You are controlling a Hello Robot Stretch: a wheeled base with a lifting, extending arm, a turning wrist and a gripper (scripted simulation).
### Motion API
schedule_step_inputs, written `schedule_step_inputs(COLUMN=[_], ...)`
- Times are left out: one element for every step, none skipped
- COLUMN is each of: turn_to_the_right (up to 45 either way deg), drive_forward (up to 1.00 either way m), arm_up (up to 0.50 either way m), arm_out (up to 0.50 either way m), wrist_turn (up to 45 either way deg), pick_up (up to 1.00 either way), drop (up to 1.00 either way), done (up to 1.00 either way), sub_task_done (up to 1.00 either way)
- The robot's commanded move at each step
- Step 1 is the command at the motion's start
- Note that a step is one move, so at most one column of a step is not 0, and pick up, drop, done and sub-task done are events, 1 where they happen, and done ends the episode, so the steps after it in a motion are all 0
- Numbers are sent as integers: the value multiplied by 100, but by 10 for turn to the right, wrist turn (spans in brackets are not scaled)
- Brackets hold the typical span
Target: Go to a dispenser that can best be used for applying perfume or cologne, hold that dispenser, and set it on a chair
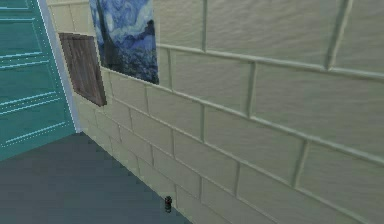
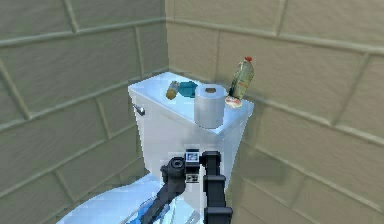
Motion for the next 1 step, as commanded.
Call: schedule_step_inputs(turn_to_the_right=[0], drive_forward=[0], arm_up=[0], arm_out=[0], wrist_turn=[450], pick_up=[0], drop=[0], done=[0], sub_task_done=[0])
